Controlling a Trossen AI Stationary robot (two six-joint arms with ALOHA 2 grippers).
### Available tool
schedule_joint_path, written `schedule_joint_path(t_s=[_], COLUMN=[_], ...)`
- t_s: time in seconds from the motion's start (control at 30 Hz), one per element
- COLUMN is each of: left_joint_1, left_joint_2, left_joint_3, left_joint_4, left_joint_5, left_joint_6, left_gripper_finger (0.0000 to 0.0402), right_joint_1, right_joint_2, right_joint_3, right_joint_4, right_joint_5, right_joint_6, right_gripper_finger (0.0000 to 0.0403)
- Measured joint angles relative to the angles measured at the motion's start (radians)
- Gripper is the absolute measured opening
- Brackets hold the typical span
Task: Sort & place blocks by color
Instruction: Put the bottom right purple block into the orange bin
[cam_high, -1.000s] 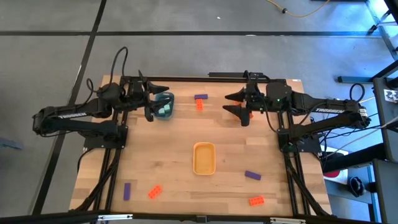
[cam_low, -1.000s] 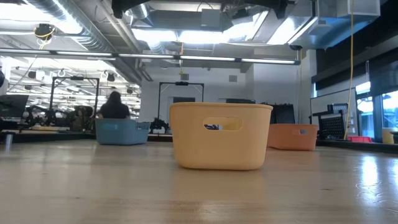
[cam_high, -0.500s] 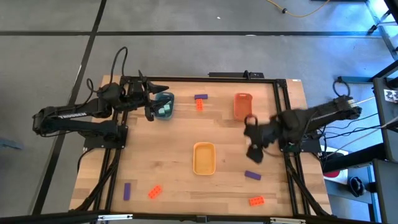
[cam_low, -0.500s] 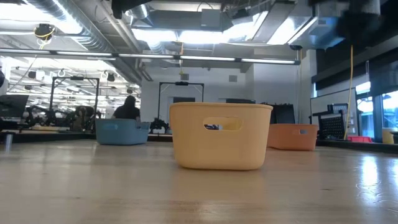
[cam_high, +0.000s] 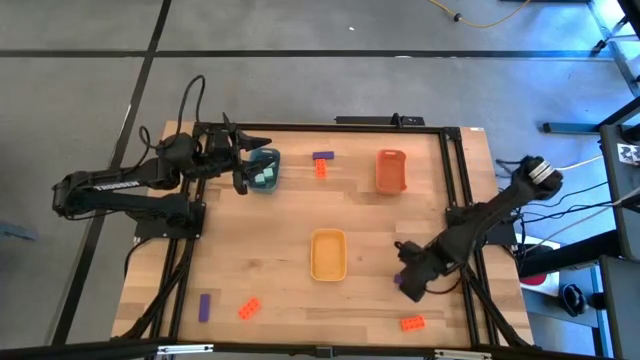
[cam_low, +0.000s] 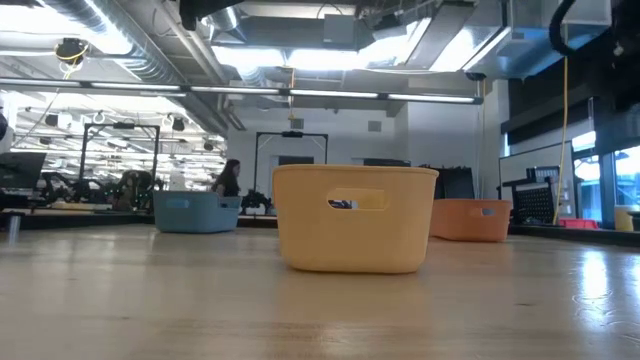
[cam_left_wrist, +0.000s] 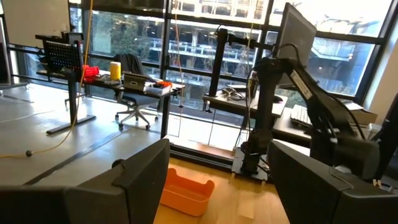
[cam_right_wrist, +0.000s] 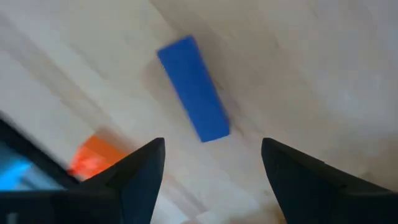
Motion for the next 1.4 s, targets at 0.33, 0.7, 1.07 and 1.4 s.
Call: schedule_joint_path(t_s=[0.33,0.7,1.07,1.4], left_joint_1=[0.000,0.000,0.000,0.000], left_joint_2=[0.000,0.000,0.000,0.000], left_joint_3=[0.000,0.000,0.000,0.000], left_joint_4=[0.000,0.042,0.053,0.059], left_joint_5=[0.000,0.000,-0.014,-0.023], left_joint_6=[0.000,0.000,0.000,0.000], left_gripper_finger=[0.0262,0.0262,0.0262,0.0262], right_joint_1=[0.000,0.003,0.013,0.006], right_joint_2=[0.194,0.278,0.269,0.057], right_joint_3=[0.037,0.042,0.039,0.004], right_joint_4=[0.013,0.023,0.003,-0.157], right_joint_5=[0.008,0.007,0.029,0.092], right_joint_6=[-0.062,-0.075,-0.174,-0.282], right_gripper_finger=[0.0271,0.0271,0.0144,0.0059])
